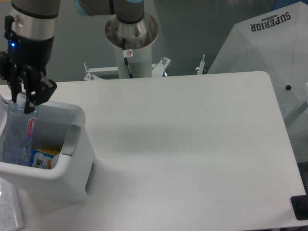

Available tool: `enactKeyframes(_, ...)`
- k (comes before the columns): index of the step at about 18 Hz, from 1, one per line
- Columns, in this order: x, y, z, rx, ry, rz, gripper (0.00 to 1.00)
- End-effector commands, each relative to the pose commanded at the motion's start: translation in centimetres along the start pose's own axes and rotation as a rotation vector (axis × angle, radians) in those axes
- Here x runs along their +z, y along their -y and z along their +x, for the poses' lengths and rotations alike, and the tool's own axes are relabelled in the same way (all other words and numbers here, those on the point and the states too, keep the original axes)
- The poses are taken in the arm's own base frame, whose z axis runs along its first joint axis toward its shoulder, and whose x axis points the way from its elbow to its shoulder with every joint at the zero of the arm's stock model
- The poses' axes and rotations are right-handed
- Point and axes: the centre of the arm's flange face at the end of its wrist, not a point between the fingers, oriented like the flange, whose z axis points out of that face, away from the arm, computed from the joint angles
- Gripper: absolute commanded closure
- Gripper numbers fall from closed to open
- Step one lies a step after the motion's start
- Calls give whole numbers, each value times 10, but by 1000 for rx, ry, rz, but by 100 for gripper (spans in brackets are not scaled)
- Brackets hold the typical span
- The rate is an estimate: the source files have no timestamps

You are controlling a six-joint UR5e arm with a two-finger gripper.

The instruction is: Place the trash in the trash can

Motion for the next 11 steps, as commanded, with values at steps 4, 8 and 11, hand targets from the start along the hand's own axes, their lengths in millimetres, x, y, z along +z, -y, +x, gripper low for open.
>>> enactKeyframes(4, -1, -4, 1, -19, -3, -4, 0)
enactKeyframes(8, -15, 7, -17, -157, 25, 33, 0)
enactKeyframes(11, -22, -18, -91, -305, 79, 34, 0)
